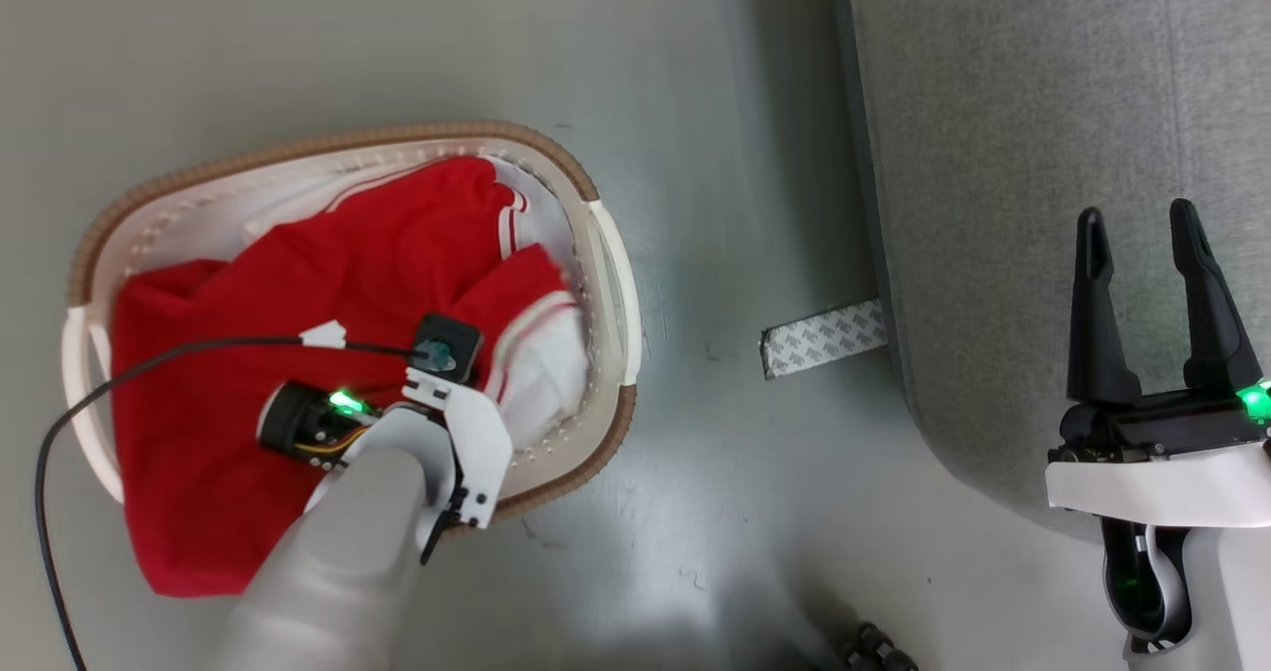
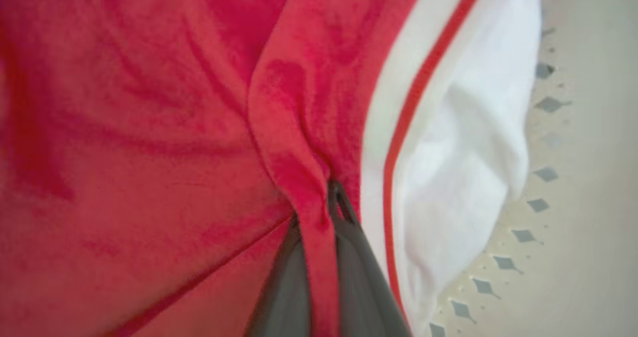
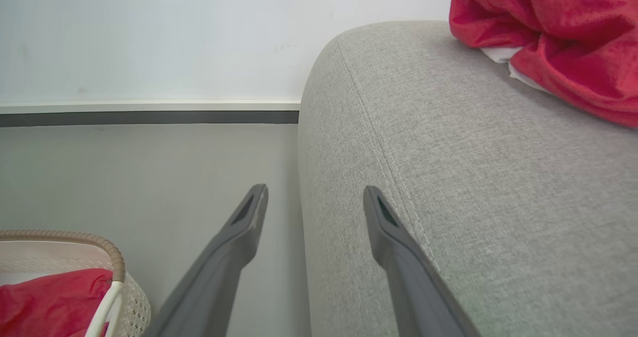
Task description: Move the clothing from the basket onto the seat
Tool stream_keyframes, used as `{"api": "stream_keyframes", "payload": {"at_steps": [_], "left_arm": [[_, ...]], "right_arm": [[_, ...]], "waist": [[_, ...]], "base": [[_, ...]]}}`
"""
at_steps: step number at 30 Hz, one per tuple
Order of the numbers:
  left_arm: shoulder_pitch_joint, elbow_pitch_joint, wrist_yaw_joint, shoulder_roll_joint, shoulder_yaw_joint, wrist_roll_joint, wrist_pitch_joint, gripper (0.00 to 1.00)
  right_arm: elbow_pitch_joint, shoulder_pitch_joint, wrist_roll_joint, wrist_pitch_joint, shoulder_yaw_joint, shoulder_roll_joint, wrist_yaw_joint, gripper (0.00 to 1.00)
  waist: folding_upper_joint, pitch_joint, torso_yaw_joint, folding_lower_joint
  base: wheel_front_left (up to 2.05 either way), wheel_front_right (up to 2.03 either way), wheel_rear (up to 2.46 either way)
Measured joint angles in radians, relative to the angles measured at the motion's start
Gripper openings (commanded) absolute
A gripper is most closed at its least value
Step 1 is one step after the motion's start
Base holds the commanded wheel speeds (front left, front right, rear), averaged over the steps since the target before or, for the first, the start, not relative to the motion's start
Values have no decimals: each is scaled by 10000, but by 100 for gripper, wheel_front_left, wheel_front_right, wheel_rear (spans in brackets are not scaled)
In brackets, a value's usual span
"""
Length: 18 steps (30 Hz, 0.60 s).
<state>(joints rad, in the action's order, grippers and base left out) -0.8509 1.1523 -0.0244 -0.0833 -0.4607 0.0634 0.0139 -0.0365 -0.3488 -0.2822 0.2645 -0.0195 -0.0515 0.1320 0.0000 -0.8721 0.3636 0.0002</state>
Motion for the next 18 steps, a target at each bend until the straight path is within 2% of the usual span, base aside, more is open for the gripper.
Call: {"api": "stream_keyframes", "payload": {"at_steps": [8, 18], "left_arm": [[117, -71, 119, 184, 27, 332, -1325, 0], [1284, -899, 167, 311, 94, 1273, -2462, 0]], "right_arm": [[-322, 9, 73, 0, 184, 8, 0, 100], [-907, 939, 617, 0, 408, 15, 0, 100]], "waist": [[0, 1143, -319, -1], [0, 3904, -1098, -4]], "base": [[0, 0, 0], [0, 0, 0]]}}
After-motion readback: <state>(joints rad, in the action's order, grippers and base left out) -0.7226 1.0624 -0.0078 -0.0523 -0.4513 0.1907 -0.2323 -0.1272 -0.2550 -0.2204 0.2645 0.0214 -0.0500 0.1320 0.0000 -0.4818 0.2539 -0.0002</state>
